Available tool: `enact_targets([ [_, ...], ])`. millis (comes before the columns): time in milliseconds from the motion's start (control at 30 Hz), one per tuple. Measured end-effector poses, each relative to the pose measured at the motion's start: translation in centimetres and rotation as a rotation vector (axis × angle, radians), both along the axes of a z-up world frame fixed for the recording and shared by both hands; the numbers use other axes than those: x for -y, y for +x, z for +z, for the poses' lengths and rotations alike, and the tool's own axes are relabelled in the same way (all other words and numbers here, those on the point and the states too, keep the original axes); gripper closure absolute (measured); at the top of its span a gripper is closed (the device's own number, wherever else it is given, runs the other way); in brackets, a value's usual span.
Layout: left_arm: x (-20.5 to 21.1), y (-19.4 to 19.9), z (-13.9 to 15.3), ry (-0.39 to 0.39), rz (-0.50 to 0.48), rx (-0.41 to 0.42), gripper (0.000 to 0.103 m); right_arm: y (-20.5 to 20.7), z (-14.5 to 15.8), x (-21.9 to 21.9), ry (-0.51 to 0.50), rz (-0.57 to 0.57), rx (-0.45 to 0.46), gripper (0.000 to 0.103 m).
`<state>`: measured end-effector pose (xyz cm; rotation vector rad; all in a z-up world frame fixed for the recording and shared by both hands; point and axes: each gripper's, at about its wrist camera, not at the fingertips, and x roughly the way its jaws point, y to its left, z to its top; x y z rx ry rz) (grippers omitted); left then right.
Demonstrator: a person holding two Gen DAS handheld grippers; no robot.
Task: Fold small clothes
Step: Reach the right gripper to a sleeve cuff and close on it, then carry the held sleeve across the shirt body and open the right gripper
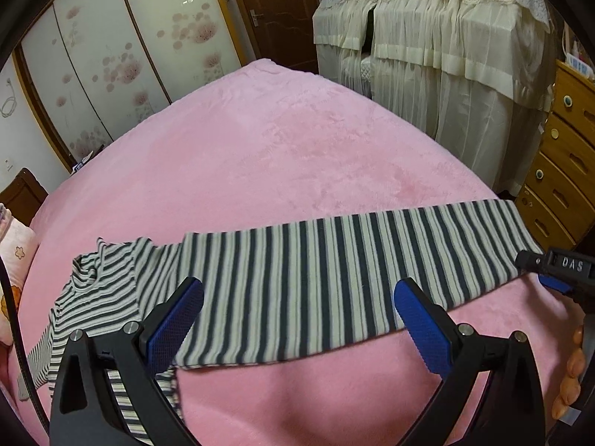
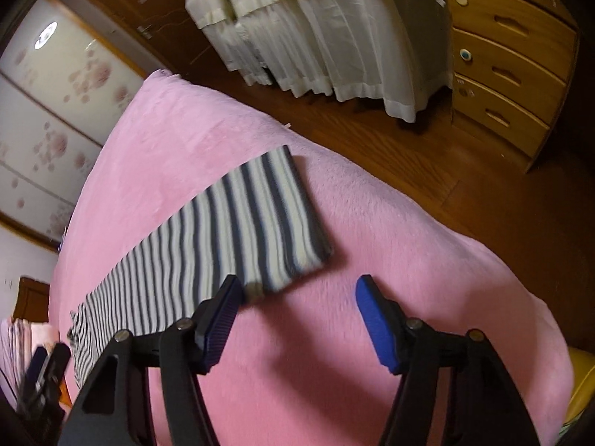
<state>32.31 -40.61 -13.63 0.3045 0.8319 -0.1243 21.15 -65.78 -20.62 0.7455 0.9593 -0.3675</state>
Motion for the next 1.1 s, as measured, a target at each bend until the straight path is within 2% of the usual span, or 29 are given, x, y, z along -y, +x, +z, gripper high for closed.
enact_targets([
  [33, 0.1, 0.3, -0.4, 0.008, 0.004, -0.004, 0.001, 0.4, -0.2, 0.2, -0.002, -0.008, -0.003, 0.052],
  [67, 0.3, 0.5, -0.7, 0.018, 0.009, -0.010, 0.001, 0.6, -0.3, 0.3, -0.003, -0.010, -0.006, 0.066],
  [100, 0.4, 0.7, -0.9, 0.024, 0.012, -0.015, 0.001, 0.9, -0.4, 0.4, -0.003, -0.010, -0.008, 0.073],
  [133, 0.4, 0.9, -1.0, 0.025, 0.015, -0.022, 0.001, 1.1, -0.4, 0.5, 0.000, -0.005, -0.005, 0.088],
  [167, 0.3, 1.2, -1.1, 0.023, 0.018, -0.029, 0.001, 1.3, -0.2, 0.4, 0.005, 0.009, 0.008, 0.094],
  [267, -0.6, 1.2, -0.7, 0.000, 0.018, -0.039, 0.004, 1.2, 1.5, -0.6, -0.063, 0.041, 0.041, 0.095],
  [433, -3.5, 0.8, 1.0, -0.031, 0.035, -0.046, 0.007, 1.0, 6.8, -4.7, -0.157, 0.152, 0.168, 0.095],
  [567, -8.5, 0.0, 3.4, -0.107, 0.063, -0.055, 0.007, 1.9, 11.4, -10.7, -0.224, 0.300, 0.257, 0.095],
  [733, -15.8, -1.2, 4.9, -0.182, 0.117, -0.064, 0.007, 4.0, 14.4, -20.7, -0.291, 0.508, 0.315, 0.095],
  [933, -26.7, -2.9, 3.4, -0.249, 0.237, -0.097, 0.007, 7.4, 13.3, -32.8, -0.279, 0.733, 0.312, 0.095],
  [1100, -35.0, -4.2, -0.3, -0.279, 0.360, -0.149, 0.007, 9.6, 8.5, -43.0, -0.235, 0.932, 0.238, 0.094],
])
